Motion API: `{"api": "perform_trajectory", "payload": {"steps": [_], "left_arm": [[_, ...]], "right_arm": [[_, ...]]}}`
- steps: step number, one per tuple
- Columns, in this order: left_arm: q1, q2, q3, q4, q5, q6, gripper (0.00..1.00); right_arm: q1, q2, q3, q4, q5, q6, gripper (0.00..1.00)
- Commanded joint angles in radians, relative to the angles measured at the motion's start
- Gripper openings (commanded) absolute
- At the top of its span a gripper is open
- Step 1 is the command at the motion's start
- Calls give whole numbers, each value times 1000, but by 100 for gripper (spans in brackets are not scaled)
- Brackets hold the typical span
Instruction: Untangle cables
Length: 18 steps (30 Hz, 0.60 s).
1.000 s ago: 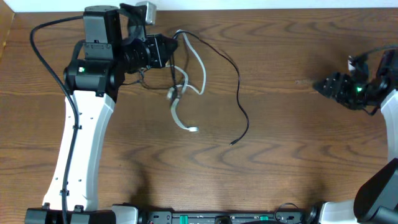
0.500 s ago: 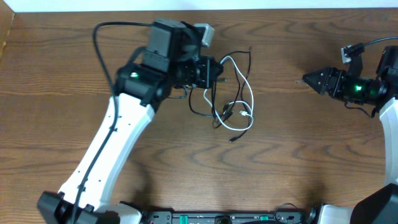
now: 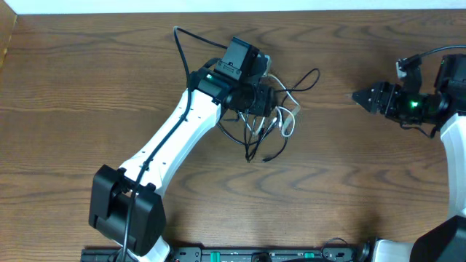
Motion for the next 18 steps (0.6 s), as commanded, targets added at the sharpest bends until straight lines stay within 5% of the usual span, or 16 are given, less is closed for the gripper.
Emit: {"api": "perform_trajectory", "payload": {"steps": [1,18], "left_arm": [[5,-42,44,-45,-70,60,66],[32,-354,108,-150,-248,60,68]], "right_arm": [[28,-6,6,8,23,11,77],[262,30,6,165,34,154,79]]}}
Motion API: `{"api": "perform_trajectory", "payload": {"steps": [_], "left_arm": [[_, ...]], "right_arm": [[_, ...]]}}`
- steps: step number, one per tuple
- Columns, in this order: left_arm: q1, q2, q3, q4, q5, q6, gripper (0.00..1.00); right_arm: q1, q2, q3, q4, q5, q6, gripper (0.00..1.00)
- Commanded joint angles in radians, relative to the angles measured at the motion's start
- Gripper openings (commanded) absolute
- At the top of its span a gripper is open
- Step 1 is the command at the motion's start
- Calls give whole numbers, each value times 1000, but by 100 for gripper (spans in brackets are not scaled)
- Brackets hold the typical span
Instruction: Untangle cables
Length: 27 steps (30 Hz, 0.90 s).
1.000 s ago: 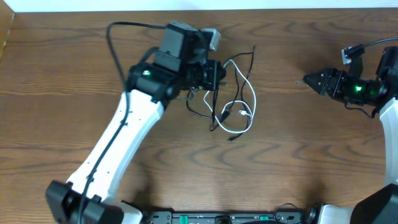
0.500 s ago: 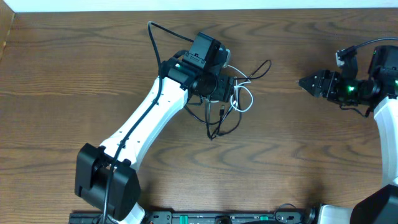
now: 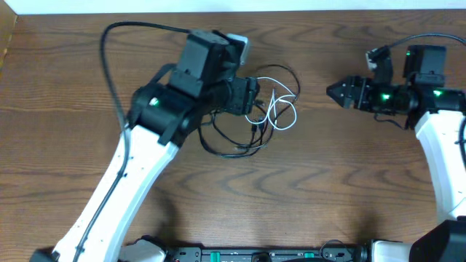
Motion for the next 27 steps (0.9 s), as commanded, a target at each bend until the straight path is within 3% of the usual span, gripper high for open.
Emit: {"api": "perform_trajectory", "payload": {"steps": [1,4,9,14,23,27], "left_arm": [[17,-40,18,-16,-105,6,68],[61,-46,18,-48,-106,-11,68],[174,-27,17,-143,-103,-66,69],[196,-1,12,-197,-101,-68,68],[194,100,11,-214,-61,-68,69],[194,143,11,-215,-61,-68,68]], "right_arm": [[83,33,6,44,-4,68,78],[163,58,6,102,-3,97,78],[306,122,6,156,200,260,75],[385,214,6,174,392,448,69],[441,380,6,416,314,511,67],[456,426,6,472,298,529,56]]}}
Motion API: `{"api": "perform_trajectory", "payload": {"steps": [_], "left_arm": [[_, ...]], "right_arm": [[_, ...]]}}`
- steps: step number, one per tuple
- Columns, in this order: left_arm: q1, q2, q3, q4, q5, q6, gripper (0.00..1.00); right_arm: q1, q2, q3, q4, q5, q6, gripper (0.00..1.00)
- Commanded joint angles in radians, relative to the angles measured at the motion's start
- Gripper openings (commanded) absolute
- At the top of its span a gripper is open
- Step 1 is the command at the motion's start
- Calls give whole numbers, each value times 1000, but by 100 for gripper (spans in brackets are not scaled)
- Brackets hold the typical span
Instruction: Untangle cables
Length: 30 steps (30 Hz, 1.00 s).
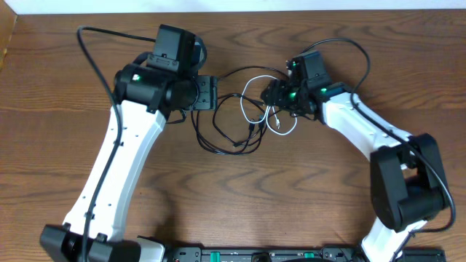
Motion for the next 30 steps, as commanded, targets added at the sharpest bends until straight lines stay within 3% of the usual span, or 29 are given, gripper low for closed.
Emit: {"api": "perform_trajectory", "payload": {"steps": [1,5,7,12,22,30], "left_arm": [[0,37,10,-3,11,-13,68],[0,69,10,-3,11,-13,68],[0,80,10,-3,11,-13,68],[0,85,6,-2,11,-13,68],[0,85,2,8,10,-13,68],[0,85,1,13,10,-13,68]], "right_arm": [[15,28,6,36,-23,37,49],[11,13,7,132,-93,13,12],[-3,-10,8,204,-175,7,1],[-71,-164,8,295,-278,60,1],[-184,-566,8,314,-269,79,1],[-222,-738,8,288,-23,77,1]]}}
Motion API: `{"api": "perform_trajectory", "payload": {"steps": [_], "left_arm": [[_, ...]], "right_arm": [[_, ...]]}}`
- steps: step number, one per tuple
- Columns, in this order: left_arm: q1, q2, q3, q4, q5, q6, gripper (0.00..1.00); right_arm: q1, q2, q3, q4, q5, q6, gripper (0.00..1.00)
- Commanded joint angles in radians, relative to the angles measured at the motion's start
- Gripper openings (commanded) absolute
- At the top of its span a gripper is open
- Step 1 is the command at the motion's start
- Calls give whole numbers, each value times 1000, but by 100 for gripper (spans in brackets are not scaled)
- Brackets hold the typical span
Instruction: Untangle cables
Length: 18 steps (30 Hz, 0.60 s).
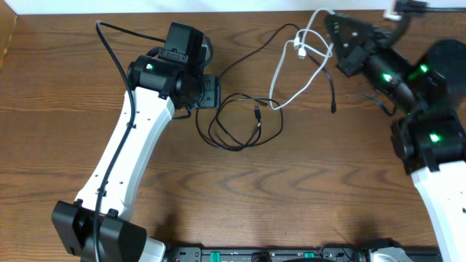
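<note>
In the overhead view my left gripper [212, 93] sits at mid-left of the table, apparently shut on the black cable [234, 125]. That cable lies in loose loops just right of the gripper, and one strand runs up to the far right. My right gripper [328, 28] is raised at the far right edge, shut on the white cable [285, 80]. The white cable stretches from the right gripper down to the black loops. Its white plug [300, 49] dangles beside the gripper. A short black strand [332, 87] also hangs below the right gripper.
The brown wooden table [342, 182] carries both arms. My left arm's white links [127, 160] cross the left half diagonally. My right arm's body [429, 138] fills the right edge. A white wall strip runs along the far edge.
My right gripper was at the tangle in the table's middle and is now raised at the far right with the white cable, which is stretched out of the pile. My left gripper has barely moved.
First my left gripper was over the tangle at centre, with the right gripper away at the right. Then the tangle sat further left with the left gripper. Then my right gripper reached into it. Now the white cable is stretched away and the black loops remain.
</note>
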Motion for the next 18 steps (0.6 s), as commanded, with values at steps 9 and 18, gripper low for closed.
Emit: {"api": "perform_trajectory", "payload": {"steps": [9,18], "left_arm": [[0,14,-6,3,97,46,68],[0,92,-55,48,269,153,68]], "right_arm": [[-8,-33,8,-58,218,50,1],[-22,-48,10,10,193,71,1]]}}
